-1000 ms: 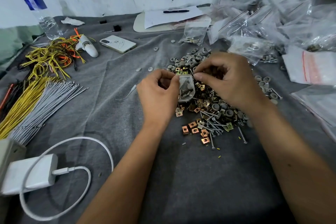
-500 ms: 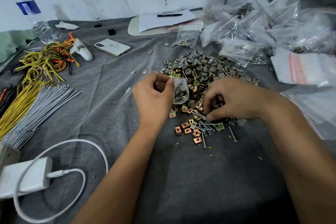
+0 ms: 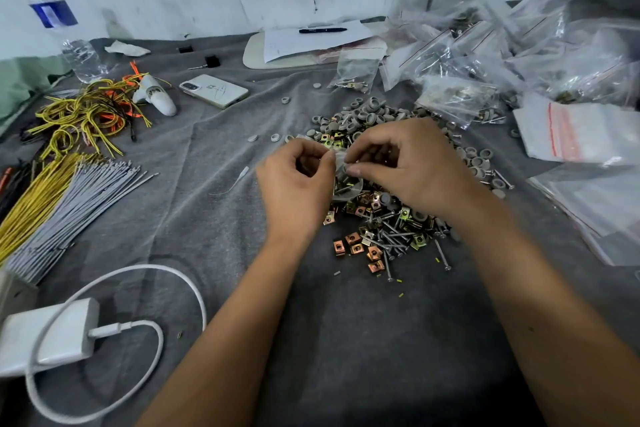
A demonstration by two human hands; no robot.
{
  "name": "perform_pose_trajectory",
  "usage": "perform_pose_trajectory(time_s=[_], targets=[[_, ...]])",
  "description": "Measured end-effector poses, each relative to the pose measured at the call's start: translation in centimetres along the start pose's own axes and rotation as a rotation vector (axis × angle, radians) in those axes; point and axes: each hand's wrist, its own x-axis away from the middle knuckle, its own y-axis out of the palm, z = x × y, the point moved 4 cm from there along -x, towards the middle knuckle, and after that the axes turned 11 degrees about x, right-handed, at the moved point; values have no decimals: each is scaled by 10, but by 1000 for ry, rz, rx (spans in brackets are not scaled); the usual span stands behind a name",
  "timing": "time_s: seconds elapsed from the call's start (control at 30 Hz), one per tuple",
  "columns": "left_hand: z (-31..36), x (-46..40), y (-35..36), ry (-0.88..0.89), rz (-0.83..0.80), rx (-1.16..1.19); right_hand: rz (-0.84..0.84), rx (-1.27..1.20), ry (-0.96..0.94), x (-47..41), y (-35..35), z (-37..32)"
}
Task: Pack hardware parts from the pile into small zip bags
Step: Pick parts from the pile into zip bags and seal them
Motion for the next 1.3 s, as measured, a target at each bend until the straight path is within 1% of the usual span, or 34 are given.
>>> perform_pose_trajectory(time_s=[0.07,0.17,0.23,0.3,0.4,0.43,0.5,0.67,0.87,0.93,1.1,1.3], targets=[[0,0,-1,-9,13,10,12,38,38,-1,1,2],[1,0,-2,-17,22,17,57,3,90,2,-6,8],[1,0,-1,-22,24,14,53,-8,101,4,-13,12],[0,0,0,-20,20,11,-54,54,103,4,-20,19],[1,1,1,-10,12,6,-353,207,103,8,-20,26],[1,1,1,-9,12,3,-417,222,115,10,-17,28],[1,1,1,-5,12,1,-459,233,132,12,-11,29],[2,2,2,2,3,2,-358,226,75,12,-5,28],[0,1,3,2,-4,1,-100,124,-5,8,-16,10],[0,1,3,2,-4,2,-84,142,-36,2,-14,0],[-1,0,1,-19,9,38,-133,290,-44,-8,3,-12],[-5,-2,1,-65,38,107,-28,222,30,-3,-14,2]])
